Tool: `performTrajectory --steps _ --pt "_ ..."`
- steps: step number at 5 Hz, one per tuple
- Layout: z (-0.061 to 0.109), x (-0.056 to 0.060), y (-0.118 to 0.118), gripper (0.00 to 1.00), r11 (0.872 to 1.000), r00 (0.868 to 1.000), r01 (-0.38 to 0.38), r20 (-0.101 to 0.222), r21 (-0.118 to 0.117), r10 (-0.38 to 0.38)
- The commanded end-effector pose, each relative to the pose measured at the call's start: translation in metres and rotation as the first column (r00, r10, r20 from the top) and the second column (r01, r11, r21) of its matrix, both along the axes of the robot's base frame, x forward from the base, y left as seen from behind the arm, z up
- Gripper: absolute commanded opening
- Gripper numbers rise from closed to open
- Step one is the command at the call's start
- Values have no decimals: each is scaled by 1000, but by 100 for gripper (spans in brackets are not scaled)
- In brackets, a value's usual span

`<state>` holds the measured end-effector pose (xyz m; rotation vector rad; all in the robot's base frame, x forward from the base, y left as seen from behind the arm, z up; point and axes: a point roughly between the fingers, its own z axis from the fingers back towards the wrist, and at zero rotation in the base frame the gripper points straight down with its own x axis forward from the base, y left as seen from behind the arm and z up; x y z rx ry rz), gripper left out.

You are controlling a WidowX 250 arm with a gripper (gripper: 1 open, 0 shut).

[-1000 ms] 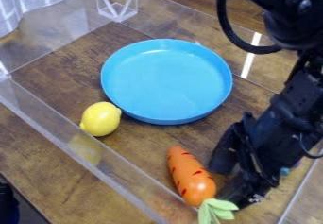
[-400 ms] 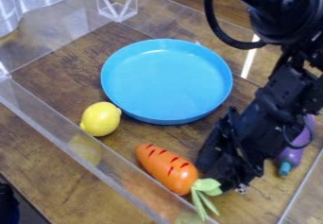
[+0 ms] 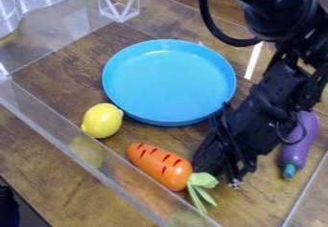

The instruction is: Move the carrot to the left side

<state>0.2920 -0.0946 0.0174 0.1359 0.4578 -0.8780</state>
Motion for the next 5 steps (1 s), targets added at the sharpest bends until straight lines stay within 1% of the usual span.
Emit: performTrajectory --steps 1,2,5 --pt "9 3 8 100 1000 1000 -18 11 -3 18" --pt "10 3 16 100 1000 1000 -26 0 8 26" --pt "9 1 30 100 998 999 -47 -22 31 48"
